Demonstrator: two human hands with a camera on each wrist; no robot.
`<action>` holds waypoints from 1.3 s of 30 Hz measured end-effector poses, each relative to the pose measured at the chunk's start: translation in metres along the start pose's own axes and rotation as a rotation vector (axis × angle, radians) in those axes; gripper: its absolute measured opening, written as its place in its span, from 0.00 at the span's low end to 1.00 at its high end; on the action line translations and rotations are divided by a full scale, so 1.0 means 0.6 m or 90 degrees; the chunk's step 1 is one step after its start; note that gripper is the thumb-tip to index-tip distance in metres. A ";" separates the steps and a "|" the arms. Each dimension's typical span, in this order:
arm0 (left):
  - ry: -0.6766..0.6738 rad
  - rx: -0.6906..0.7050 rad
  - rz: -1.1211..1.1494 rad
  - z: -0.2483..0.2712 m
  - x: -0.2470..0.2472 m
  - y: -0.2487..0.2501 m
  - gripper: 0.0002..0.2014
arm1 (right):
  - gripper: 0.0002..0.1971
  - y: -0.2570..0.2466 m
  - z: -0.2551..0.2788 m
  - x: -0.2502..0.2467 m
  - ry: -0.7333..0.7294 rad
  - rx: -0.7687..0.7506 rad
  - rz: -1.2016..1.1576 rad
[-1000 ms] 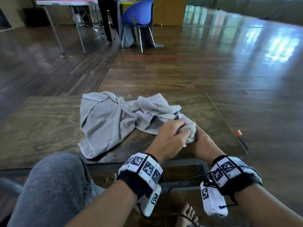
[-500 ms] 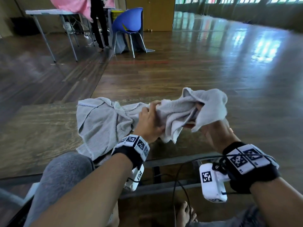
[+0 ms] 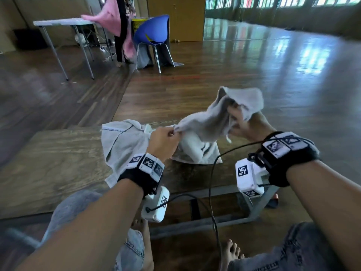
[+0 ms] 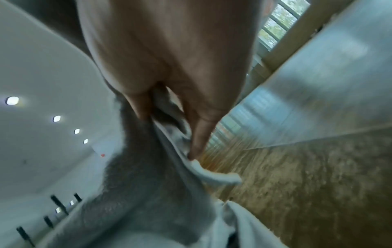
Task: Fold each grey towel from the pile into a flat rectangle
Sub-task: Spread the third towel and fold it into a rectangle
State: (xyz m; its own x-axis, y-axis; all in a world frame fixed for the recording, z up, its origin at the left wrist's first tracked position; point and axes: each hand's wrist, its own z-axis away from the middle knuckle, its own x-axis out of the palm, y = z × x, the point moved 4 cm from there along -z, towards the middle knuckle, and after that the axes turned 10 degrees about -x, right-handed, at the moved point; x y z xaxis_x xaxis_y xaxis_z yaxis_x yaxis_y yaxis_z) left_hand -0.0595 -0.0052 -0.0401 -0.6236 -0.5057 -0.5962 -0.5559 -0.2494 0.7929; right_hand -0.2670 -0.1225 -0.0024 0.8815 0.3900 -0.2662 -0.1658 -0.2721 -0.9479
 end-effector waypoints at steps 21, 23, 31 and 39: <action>-0.283 -0.088 0.209 0.015 0.013 0.008 0.23 | 0.08 0.009 0.049 0.077 0.049 -0.017 -0.188; -0.307 -0.089 0.160 0.024 0.024 -0.008 0.13 | 0.07 -0.001 0.042 0.072 0.035 -0.004 -0.230; -0.397 0.004 0.225 0.053 0.020 0.039 0.18 | 0.08 -0.022 0.035 0.073 -0.044 -0.002 -0.233; -0.208 0.026 0.237 0.045 0.002 0.054 0.10 | 0.09 -0.046 0.034 0.074 -0.059 0.020 -0.267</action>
State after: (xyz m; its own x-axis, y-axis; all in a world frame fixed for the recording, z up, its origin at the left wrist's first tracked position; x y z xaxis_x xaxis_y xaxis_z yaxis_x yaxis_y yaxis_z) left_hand -0.0936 0.0085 -0.0185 -0.9196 -0.2680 -0.2874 -0.2802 -0.0656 0.9577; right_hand -0.2325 -0.0796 0.0082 0.8325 0.5385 0.1302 0.1835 -0.0464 -0.9819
